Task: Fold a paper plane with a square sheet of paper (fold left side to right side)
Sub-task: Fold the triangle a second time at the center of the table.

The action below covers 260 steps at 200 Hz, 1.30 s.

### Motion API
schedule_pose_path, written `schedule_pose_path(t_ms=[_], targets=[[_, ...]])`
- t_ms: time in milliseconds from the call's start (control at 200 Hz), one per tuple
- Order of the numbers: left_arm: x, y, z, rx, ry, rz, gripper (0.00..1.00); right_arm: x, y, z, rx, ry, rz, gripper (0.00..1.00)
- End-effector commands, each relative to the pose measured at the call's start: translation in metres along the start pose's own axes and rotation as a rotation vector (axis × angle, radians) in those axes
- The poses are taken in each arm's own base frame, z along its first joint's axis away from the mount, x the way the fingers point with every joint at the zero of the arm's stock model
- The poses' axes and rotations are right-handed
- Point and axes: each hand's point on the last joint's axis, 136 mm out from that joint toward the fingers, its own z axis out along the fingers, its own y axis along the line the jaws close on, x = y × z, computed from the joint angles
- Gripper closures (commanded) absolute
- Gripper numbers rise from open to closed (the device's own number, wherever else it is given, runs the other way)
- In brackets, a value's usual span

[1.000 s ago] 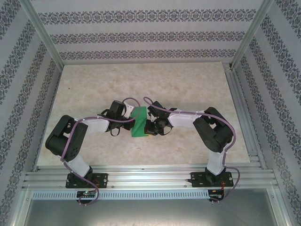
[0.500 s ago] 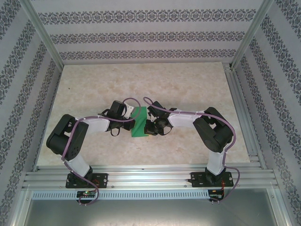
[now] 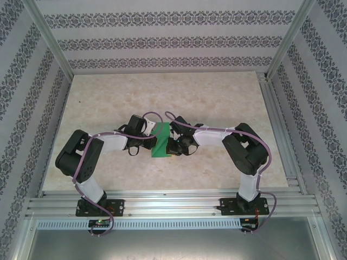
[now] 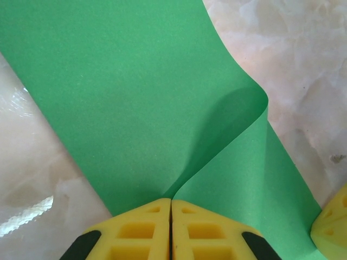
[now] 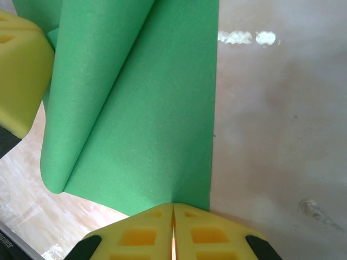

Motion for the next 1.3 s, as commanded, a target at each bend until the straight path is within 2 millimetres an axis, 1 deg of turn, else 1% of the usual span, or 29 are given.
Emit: schedule_pose_path(t_ms=[0, 405, 505, 579, 699, 754, 849, 1019, 1049, 1114, 1204, 1294], targets=[[-0.011, -0.001, 0.003, 0.021, -0.021, 0.020, 0.90, 0.013, -0.017, 0.011, 0.076, 0.047, 0.003, 0.91], [-0.009, -0.002, 0.005, 0.031, -0.016, 0.018, 0.89, 0.014, -0.018, 0.012, 0.079, 0.051, 0.005, 0.91], [-0.003, -0.002, 0.009, 0.013, 0.008, 0.021, 0.89, 0.012, -0.016, 0.011, 0.075, 0.046, 0.002, 0.91], [0.006, -0.004, 0.014, 0.002, 0.040, 0.023, 0.89, 0.010, -0.012, 0.008, 0.060, 0.031, -0.005, 0.91], [0.021, -0.005, 0.020, -0.025, 0.081, 0.028, 0.89, 0.001, 0.000, -0.004, 0.029, -0.007, -0.019, 0.88], [0.024, -0.004, 0.021, -0.031, 0.084, 0.023, 0.89, -0.004, 0.005, -0.011, 0.015, -0.031, -0.022, 0.86], [0.028, -0.003, 0.021, -0.034, 0.088, 0.018, 0.89, -0.013, 0.012, -0.028, -0.015, -0.071, -0.021, 0.84], [0.028, -0.003, 0.021, -0.041, 0.088, 0.017, 0.90, -0.028, 0.009, -0.051, -0.046, -0.132, 0.021, 0.84], [0.028, -0.003, 0.021, -0.041, 0.089, 0.018, 0.90, -0.030, 0.008, -0.052, -0.061, -0.145, 0.036, 0.84], [0.028, -0.002, 0.022, -0.044, 0.089, 0.019, 0.90, -0.037, 0.014, -0.053, -0.112, -0.176, 0.072, 0.86], [0.028, -0.002, 0.022, -0.044, 0.090, 0.020, 0.90, -0.046, 0.026, -0.049, -0.187, -0.203, 0.121, 0.91], [0.028, -0.003, 0.022, -0.045, 0.091, 0.024, 0.90, -0.055, 0.032, -0.044, -0.223, -0.223, 0.160, 0.93]])
